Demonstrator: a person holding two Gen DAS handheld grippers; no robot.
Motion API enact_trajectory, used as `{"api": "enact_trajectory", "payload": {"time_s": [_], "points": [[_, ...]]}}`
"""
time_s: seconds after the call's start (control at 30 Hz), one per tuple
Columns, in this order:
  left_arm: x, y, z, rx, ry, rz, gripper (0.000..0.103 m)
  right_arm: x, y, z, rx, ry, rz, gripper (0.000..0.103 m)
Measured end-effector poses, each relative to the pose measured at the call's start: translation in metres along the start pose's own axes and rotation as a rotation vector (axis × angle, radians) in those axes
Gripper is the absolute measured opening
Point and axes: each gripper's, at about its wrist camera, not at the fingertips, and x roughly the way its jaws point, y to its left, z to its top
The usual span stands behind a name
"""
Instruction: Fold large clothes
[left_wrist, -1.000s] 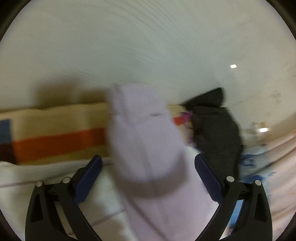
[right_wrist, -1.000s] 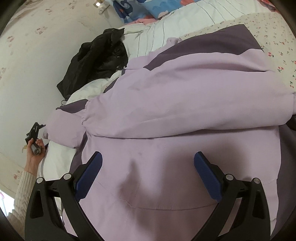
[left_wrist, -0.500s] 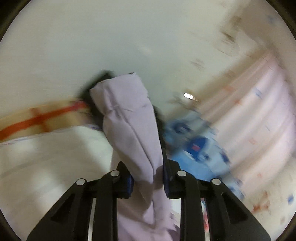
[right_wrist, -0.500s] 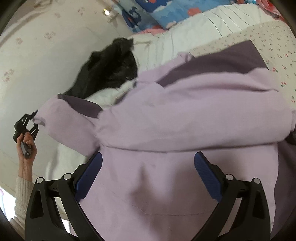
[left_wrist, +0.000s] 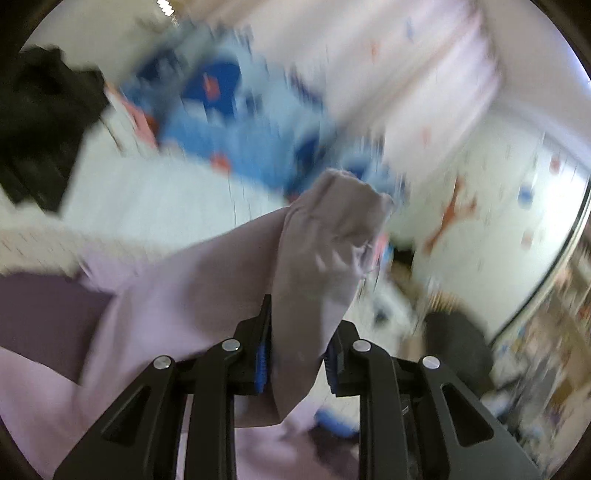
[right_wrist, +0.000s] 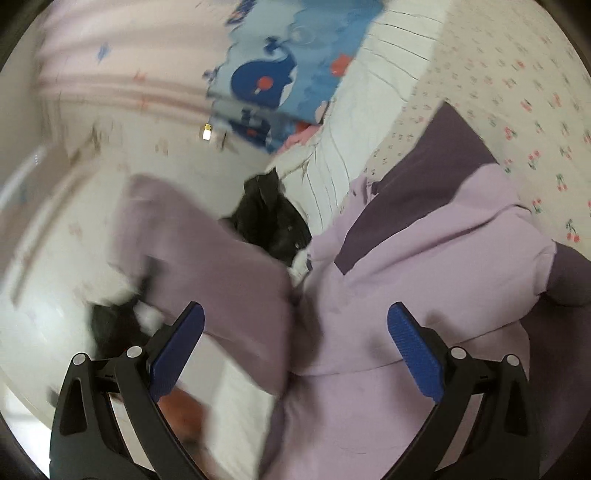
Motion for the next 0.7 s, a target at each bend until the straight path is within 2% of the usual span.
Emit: {"api": "enact_trajectory", "payload": {"time_s": [0.07, 0.1, 0.17, 0.23, 0.27, 0.33, 0.37, 0.4, 0.43, 0.47, 0.5, 0.57, 0.7], "points": [[0.053, 0.001, -0.04, 0.023, 0.158, 0.03, 0.025, -0.003, -0.021, 0.005, 0.111, 0.001, 0.043, 0.096], [0.068, 0.003, -0.056, 0.027, 0.212, 0.046, 0.025, -0.004, -0.036, 0.008, 0.195, 0.001, 0.069, 0.096], [0.088, 0.002, -0.087, 0.056, 0.289, 0.07, 0.033, -0.003, -0.057, 0.01, 0.308, 0.0, 0.09, 0.096], [0.088, -0.005, -0.103, 0.092, 0.306, 0.072, 0.041, -0.003, -0.068, 0.012, 0.355, -0.001, 0.083, 0.096], [0.083, -0.006, -0.1, 0.108, 0.302, 0.059, 0.05, -0.003, -0.068, 0.013, 0.343, -0.005, 0.075, 0.096], [0.071, -0.012, -0.099, 0.136, 0.301, 0.064, 0.052, 0.0, -0.063, 0.014, 0.315, -0.002, 0.073, 0.096], [0.065, -0.016, -0.101, 0.168, 0.309, 0.078, 0.057, 0.003, -0.06, 0.015, 0.301, -0.001, 0.074, 0.096], [0.056, -0.02, -0.103, 0.194, 0.321, 0.078, 0.067, 0.005, -0.058, 0.016, 0.279, 0.003, 0.069, 0.096], [0.048, -0.02, -0.102, 0.201, 0.316, 0.072, 0.089, 0.008, -0.058, 0.015, 0.269, 0.006, 0.06, 0.096], [0.029, -0.021, -0.105, 0.201, 0.27, 0.078, 0.096, 0.01, -0.059, 0.015, 0.26, 0.005, 0.039, 0.096], [0.011, -0.021, -0.107, 0.203, 0.222, 0.091, 0.096, 0.012, -0.059, 0.012, 0.258, 0.002, 0.038, 0.096], [-0.01, -0.014, -0.104, 0.201, 0.186, 0.09, 0.096, 0.018, -0.062, 0.011, 0.254, 0.005, 0.027, 0.096], [-0.058, 0.027, -0.092, 0.07, 0.023, 0.135, 0.096, 0.031, -0.056, 0.01, 0.125, 0.006, -0.031, 0.094]]}}
